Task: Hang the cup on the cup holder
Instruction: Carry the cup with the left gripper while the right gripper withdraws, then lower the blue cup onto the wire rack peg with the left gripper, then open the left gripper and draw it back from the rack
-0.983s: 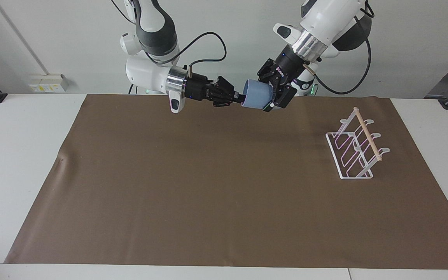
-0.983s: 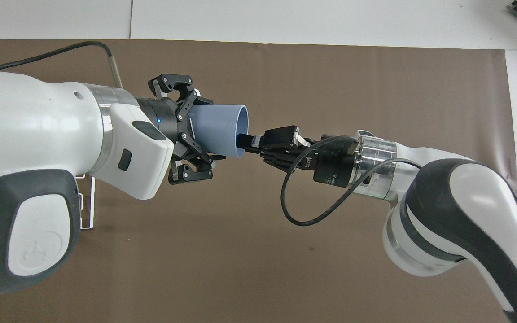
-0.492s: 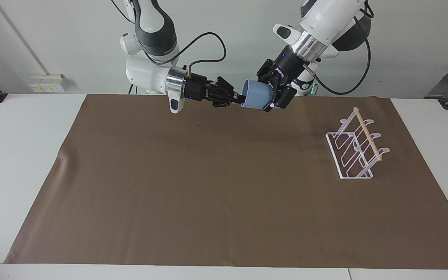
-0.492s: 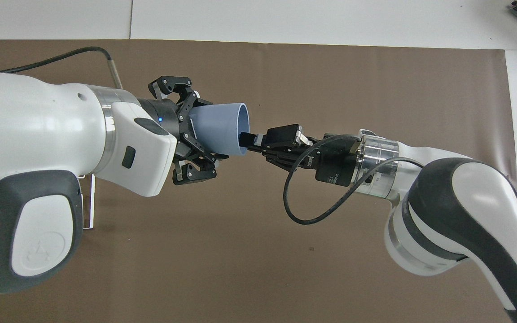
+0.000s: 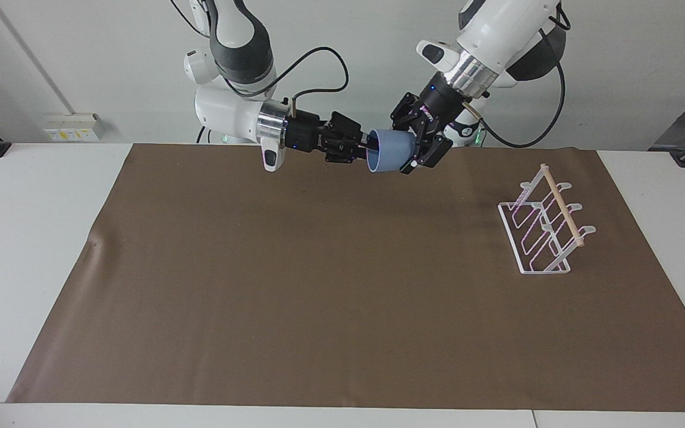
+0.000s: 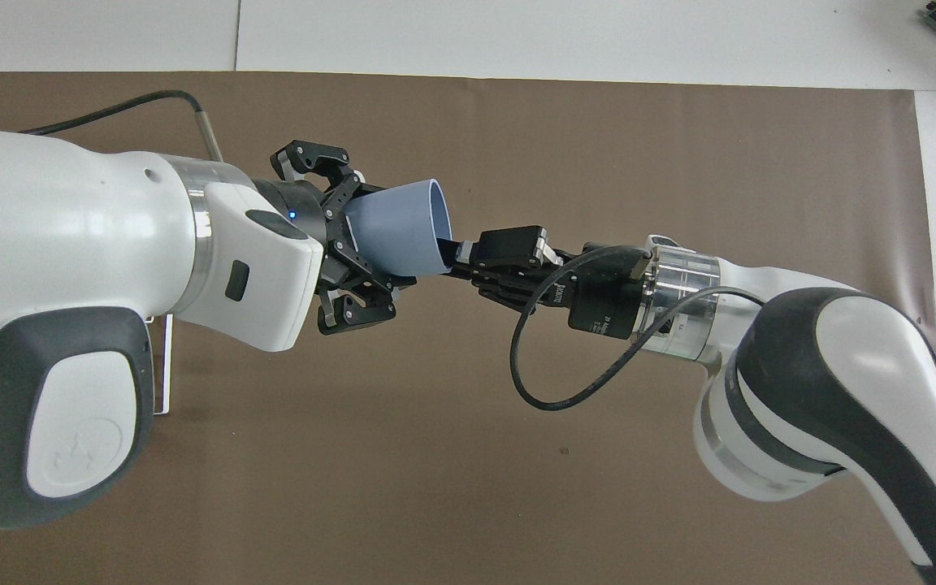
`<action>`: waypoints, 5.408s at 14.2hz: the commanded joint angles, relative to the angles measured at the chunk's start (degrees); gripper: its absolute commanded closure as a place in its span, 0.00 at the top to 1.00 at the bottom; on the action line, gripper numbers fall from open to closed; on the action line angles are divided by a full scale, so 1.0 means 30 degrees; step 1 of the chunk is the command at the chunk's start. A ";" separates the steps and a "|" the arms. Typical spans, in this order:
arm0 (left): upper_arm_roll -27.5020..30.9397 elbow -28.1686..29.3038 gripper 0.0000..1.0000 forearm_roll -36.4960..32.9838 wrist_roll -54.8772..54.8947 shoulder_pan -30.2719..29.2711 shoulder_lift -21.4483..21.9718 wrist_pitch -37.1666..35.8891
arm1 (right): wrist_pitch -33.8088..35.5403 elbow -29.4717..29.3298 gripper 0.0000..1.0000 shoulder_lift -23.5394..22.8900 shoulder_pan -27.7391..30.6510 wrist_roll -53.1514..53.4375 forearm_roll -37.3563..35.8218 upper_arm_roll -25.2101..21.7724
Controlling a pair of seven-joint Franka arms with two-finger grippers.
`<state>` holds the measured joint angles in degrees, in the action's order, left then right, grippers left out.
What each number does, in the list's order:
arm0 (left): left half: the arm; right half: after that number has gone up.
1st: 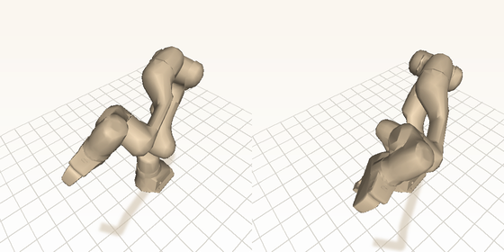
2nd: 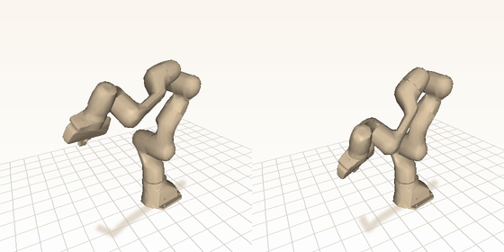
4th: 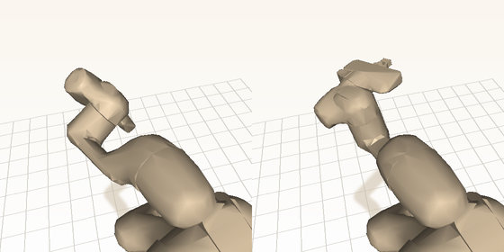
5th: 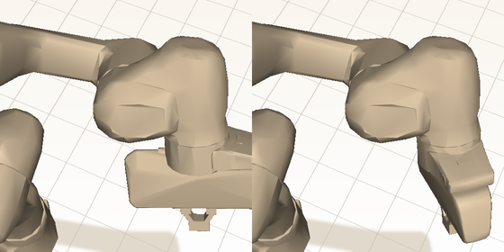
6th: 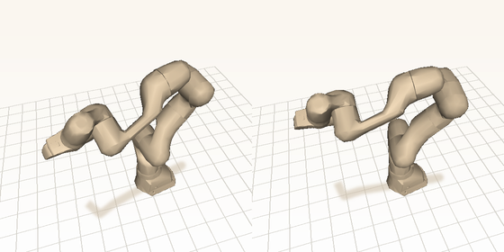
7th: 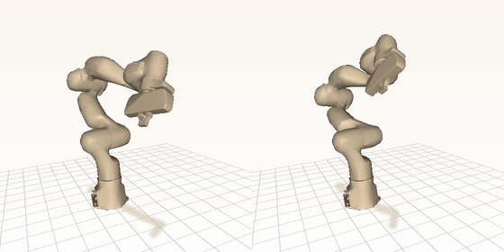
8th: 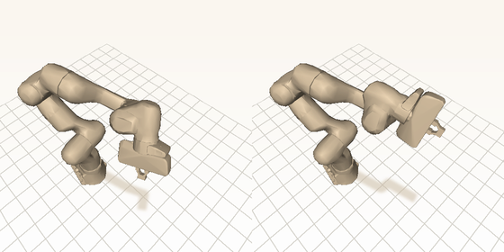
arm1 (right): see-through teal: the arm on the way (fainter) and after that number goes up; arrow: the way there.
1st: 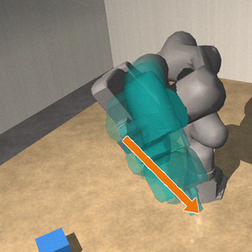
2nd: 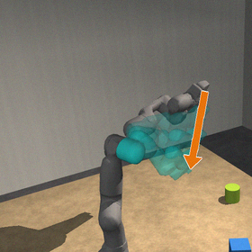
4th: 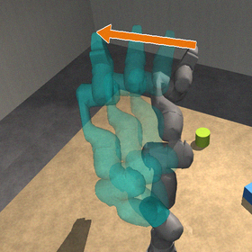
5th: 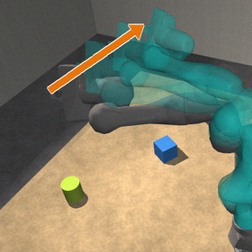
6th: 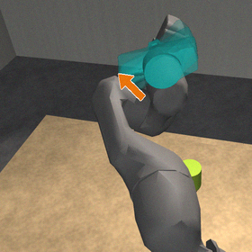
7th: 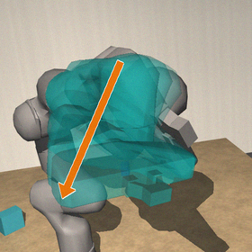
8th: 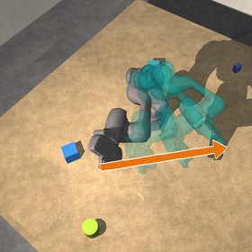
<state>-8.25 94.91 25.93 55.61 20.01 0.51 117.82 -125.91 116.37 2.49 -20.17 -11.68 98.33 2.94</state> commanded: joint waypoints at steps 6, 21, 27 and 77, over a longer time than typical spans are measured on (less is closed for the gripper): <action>0.0375 0.1059 0.00 -0.1018 -0.1279 -0.0253 0.0356 -0.0365 | 0.0015 0.0089 1.00 0.0314 0.1270 0.1316 -0.5423 -0.0071; 0.0317 0.3047 0.00 -1.7246 -0.3448 -0.2275 -0.0287 -0.7104 | 0.2964 -0.2364 1.00 0.0637 0.4409 0.7290 -3.1459 -0.0217; 0.0317 0.4922 0.00 -2.2992 -0.2314 -0.2217 -0.0904 -0.5939 | 0.9001 -0.6790 1.00 0.0666 0.5989 0.7090 -3.2162 -0.0246; 0.0639 0.2846 1.00 -0.9997 -1.6392 -0.5586 0.1496 -0.8217 | 1.1441 -0.6417 1.00 0.1281 0.6079 0.5125 -3.3012 -0.1975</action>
<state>-6.13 102.79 -6.48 10.27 3.43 1.83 95.56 -91.50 94.82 4.67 -1.89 2.98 0.35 -3.15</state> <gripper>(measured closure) 0.000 0.000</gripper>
